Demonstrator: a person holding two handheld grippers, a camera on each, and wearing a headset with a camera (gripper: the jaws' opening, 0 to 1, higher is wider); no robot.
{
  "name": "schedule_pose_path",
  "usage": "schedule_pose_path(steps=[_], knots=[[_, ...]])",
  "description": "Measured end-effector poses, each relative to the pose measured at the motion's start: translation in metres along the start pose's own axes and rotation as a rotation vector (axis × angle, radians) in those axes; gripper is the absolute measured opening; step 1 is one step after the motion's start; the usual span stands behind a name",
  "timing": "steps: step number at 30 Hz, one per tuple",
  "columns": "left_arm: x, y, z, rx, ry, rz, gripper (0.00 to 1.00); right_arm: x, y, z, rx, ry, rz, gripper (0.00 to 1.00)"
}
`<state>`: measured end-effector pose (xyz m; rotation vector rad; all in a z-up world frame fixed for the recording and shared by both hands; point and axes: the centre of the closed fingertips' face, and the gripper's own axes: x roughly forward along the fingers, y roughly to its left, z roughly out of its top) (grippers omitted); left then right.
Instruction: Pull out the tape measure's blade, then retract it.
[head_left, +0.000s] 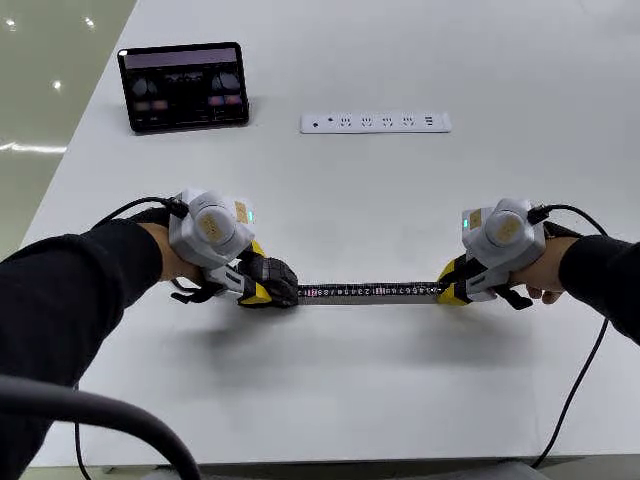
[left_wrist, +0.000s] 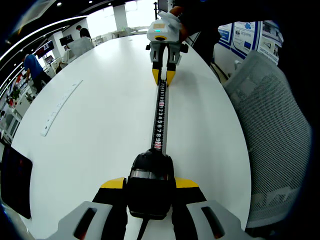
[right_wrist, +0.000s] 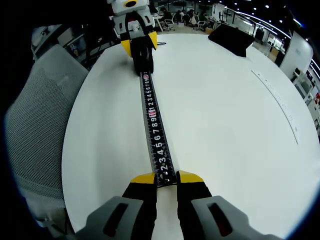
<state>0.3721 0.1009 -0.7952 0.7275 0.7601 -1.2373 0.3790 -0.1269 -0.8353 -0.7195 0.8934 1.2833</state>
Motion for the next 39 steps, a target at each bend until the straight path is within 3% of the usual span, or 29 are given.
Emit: schedule_pose_path(steps=[39], knots=[[-0.001,0.000,0.000,0.000,-0.001,0.000,0.30,-0.010,-0.004,-0.016,0.023,0.020,-0.012,0.09]])
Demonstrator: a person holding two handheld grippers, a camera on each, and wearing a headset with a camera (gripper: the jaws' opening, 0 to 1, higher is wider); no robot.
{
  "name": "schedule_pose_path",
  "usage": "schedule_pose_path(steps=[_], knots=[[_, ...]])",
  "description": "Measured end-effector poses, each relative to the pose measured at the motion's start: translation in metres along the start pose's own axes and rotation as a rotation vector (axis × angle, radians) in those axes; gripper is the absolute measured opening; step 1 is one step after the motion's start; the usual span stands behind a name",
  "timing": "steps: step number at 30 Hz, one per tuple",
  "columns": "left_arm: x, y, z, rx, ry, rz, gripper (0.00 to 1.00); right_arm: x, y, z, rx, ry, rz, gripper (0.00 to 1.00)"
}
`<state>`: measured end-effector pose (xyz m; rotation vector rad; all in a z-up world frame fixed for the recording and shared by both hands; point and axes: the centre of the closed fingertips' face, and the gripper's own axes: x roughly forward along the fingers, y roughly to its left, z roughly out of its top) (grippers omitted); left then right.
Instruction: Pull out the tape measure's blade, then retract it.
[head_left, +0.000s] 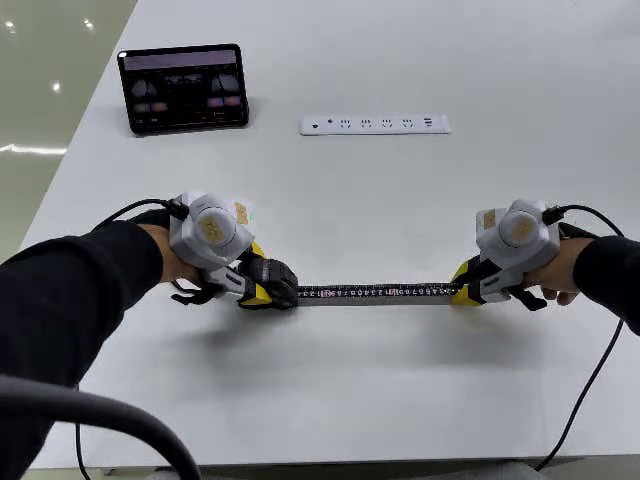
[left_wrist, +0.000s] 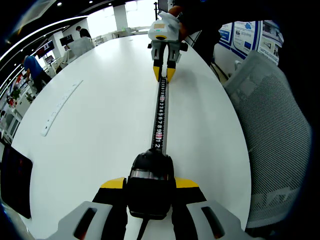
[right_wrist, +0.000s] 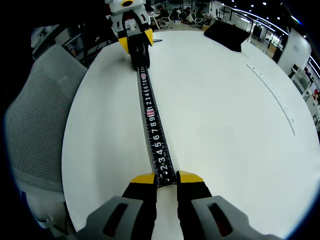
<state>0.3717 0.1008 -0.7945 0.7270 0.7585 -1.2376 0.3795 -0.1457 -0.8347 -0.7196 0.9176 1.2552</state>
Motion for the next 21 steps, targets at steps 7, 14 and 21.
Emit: schedule_pose_path(steps=[7,14,21], knots=[[0.0002,0.0002,0.0000,0.000,0.000,0.000,0.30,0.0001,-0.0005,-0.0005,0.005,-0.001,-0.001,0.10],[0.0006,0.0005,0.0002,0.000,-0.001,0.001,0.30,0.0004,-0.0005,-0.0007,0.005,0.000,0.000,0.10],[0.0014,0.0010,0.0003,-0.003,-0.005,0.001,0.30,0.0001,-0.0004,-0.0004,0.024,-0.002,0.002,0.10]])
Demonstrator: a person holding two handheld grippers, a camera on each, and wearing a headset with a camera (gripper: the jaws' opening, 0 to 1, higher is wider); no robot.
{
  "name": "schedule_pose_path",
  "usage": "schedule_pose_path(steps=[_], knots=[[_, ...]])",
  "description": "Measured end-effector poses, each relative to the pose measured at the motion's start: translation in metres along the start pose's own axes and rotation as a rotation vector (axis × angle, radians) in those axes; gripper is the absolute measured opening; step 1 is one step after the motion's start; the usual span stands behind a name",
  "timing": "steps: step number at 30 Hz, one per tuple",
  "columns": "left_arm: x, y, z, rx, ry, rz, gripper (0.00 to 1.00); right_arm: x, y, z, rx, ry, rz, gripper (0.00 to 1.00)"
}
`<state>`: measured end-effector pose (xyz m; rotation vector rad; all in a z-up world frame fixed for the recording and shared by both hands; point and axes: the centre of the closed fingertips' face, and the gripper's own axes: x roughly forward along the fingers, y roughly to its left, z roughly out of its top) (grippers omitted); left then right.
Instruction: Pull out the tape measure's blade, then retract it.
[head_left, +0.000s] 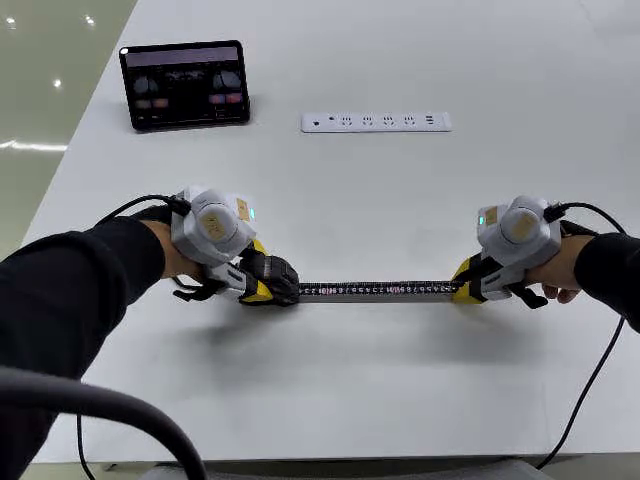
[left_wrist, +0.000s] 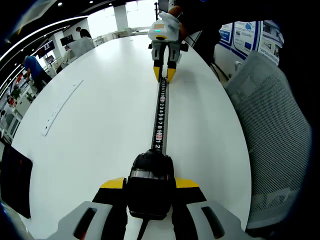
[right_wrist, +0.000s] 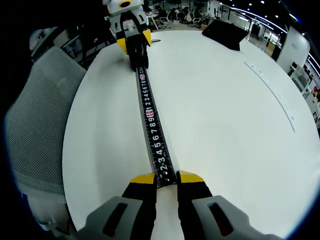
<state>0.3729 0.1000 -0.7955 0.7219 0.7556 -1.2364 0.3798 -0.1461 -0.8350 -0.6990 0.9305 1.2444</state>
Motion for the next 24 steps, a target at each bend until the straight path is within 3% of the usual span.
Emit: schedule_pose_path(steps=[7,12,14,19,21,24], knots=[[0.000,0.000,0.001,0.012,-0.008,-0.003,0.30,0.000,0.001,0.001,-0.001,0.007,0.006,0.11],[0.001,0.002,0.003,-0.028,-0.034,-0.012,0.31,0.001,0.001,0.002,-0.043,0.035,0.004,0.12],[0.000,0.001,0.003,-0.016,-0.039,-0.017,0.32,0.001,0.002,0.002,-0.062,0.055,0.003,0.12],[-0.003,0.002,0.003,-0.014,-0.043,0.002,0.34,0.001,0.002,0.002,-0.052,0.069,0.001,0.13],[-0.007,0.008,0.000,-0.046,-0.047,0.037,0.39,0.001,0.001,0.002,-0.045,0.063,-0.010,0.15],[-0.013,0.011,-0.012,-0.150,-0.042,0.064,0.45,-0.002,0.000,0.003,-0.030,0.039,-0.037,0.23]])
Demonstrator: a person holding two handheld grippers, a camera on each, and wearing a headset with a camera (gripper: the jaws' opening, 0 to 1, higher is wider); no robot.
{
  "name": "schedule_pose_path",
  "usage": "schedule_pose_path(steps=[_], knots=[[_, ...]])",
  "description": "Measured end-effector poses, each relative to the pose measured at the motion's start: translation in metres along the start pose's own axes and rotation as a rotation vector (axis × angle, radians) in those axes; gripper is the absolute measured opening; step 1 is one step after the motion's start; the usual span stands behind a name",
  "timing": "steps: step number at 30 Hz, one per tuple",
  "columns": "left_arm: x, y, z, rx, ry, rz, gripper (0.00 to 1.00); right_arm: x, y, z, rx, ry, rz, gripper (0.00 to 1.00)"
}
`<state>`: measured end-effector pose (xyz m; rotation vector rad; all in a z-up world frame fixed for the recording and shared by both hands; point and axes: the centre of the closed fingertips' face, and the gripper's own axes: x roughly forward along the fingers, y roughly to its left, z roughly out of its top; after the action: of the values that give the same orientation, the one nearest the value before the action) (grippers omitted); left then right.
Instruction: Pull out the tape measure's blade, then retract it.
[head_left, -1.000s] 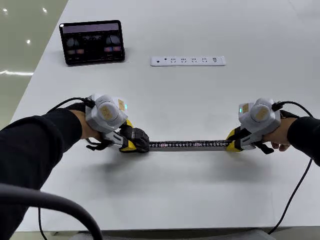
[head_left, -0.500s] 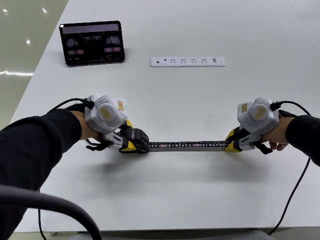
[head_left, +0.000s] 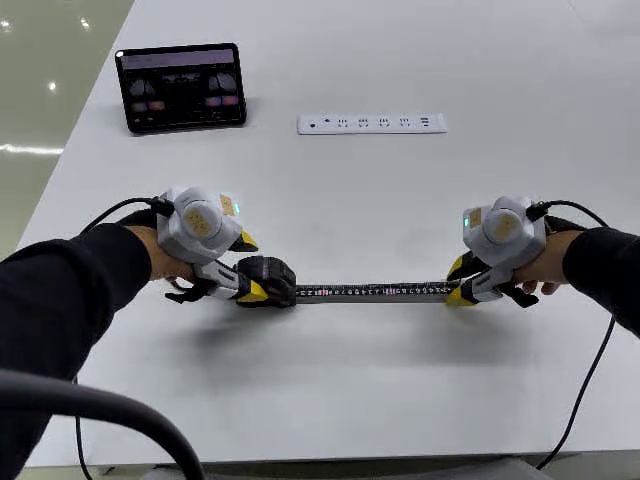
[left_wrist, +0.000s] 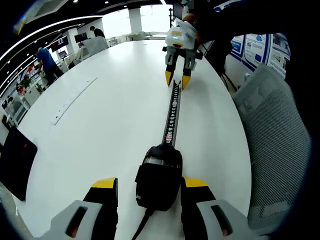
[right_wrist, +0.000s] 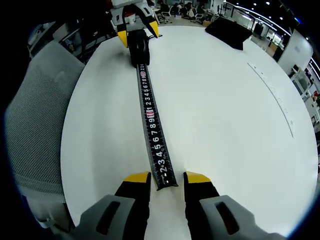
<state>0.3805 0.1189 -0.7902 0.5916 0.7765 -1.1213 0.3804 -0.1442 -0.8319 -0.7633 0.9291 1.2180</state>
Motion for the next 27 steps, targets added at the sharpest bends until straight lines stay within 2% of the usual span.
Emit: schedule_pose_path(steps=[2,4,6,8,11,12,14,16,19,21,24,27], knots=[[-0.006,0.008,-0.004,-0.045,-0.025,0.053,0.59,-0.004,0.000,-0.001,0.007,-0.018,-0.020,0.25],[-0.014,0.009,-0.008,-0.112,-0.061,0.069,0.73,-0.009,0.000,-0.001,0.031,-0.047,-0.040,0.27],[-0.022,0.011,-0.014,-0.157,-0.098,0.091,0.82,-0.014,-0.002,-0.006,0.070,-0.066,-0.072,0.29],[-0.028,0.012,-0.023,-0.187,-0.101,0.117,0.90,-0.019,-0.003,-0.011,0.103,-0.072,-0.095,0.32],[-0.040,0.008,-0.035,-0.272,-0.144,0.151,0.98,-0.029,-0.002,-0.014,0.173,-0.138,-0.140,0.39],[-0.043,0.008,-0.040,-0.296,-0.150,0.162,1.00,-0.032,0.000,-0.017,0.174,-0.142,-0.148,0.41],[-0.052,0.005,-0.046,-0.347,-0.196,0.181,1.00,-0.037,0.002,-0.023,0.185,-0.154,-0.175,0.44],[-0.058,0.002,-0.048,-0.394,-0.240,0.192,1.00,-0.042,0.004,-0.025,0.210,-0.184,-0.197,0.47],[-0.070,0.000,-0.056,-0.435,-0.285,0.243,1.00,-0.050,0.012,-0.032,0.240,-0.209,-0.222,0.52],[-0.077,-0.004,-0.058,-0.482,-0.318,0.265,1.00,-0.057,0.015,-0.036,0.264,-0.230,-0.248,0.56],[-0.086,-0.013,-0.063,-0.500,-0.343,0.289,1.00,-0.067,0.022,-0.040,0.287,-0.254,-0.278,0.62],[-0.092,-0.023,-0.067,-0.497,-0.345,0.320,1.00,-0.078,0.029,-0.043,0.307,-0.280,-0.307,0.66]])
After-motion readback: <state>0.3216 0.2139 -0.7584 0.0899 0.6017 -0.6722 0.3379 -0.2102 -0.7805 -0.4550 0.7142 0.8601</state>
